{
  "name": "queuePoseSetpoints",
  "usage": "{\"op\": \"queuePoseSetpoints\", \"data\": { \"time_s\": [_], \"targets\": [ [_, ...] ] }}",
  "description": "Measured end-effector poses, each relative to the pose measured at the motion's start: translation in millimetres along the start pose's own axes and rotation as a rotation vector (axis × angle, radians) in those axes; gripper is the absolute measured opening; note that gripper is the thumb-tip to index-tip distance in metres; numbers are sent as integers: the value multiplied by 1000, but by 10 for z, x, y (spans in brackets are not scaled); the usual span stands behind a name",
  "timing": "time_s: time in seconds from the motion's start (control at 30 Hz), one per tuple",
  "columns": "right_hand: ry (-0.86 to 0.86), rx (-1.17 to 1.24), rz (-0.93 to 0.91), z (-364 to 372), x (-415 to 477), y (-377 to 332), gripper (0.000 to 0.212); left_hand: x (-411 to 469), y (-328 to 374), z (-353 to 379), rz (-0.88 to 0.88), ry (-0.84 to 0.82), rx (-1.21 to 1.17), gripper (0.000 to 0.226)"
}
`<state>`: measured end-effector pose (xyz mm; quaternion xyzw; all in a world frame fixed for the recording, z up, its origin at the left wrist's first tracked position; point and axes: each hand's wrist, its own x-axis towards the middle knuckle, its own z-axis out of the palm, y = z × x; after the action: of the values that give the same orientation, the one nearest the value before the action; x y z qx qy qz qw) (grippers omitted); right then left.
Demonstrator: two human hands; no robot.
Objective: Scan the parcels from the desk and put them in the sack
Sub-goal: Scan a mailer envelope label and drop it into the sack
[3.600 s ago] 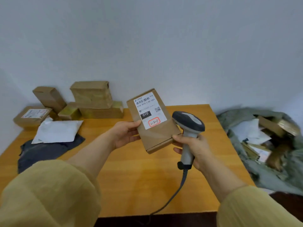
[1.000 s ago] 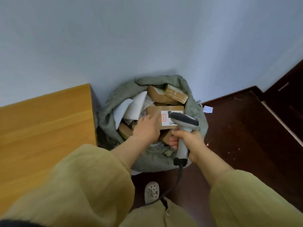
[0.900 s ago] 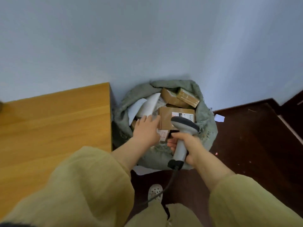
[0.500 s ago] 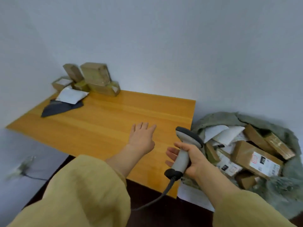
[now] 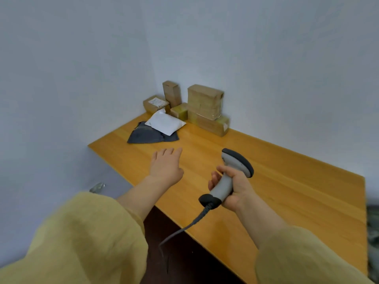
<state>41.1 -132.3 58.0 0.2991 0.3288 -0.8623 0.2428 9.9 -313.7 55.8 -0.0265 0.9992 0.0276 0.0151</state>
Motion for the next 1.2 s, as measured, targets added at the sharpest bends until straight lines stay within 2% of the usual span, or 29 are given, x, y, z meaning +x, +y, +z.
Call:
{"op": "queuePoseSetpoints", "data": {
  "time_s": [0.4,0.57,0.67,0.87,1.03,1.13,1.2],
  "targets": [
    [11,36,18,767,1526,-519,7,1621,-688,277,-62,-39,-24,65],
    [16,21,15,1025,2048,-736,11,2325,-866,441,-89,-27,-74,31],
    [36,30,44,1118,2304,-815,10,2734,-943,596,-98,-95,-114,25],
    [122,46,6,1414,2910,-899,2,3806,-1134,988,-26,-159,-58,65],
    [171,22,-32,1721,3387,-881,7,4452,-1154,1419,-47,-186,-98,97],
    [178,-6,-37,1835,3545,-858,8,4605,-1161,1605,-6,-148,-43,101],
    [173,-26,-39,1861,3572,-827,10,4668,-1194,1672,16,-99,-10,90]
  ]
}}
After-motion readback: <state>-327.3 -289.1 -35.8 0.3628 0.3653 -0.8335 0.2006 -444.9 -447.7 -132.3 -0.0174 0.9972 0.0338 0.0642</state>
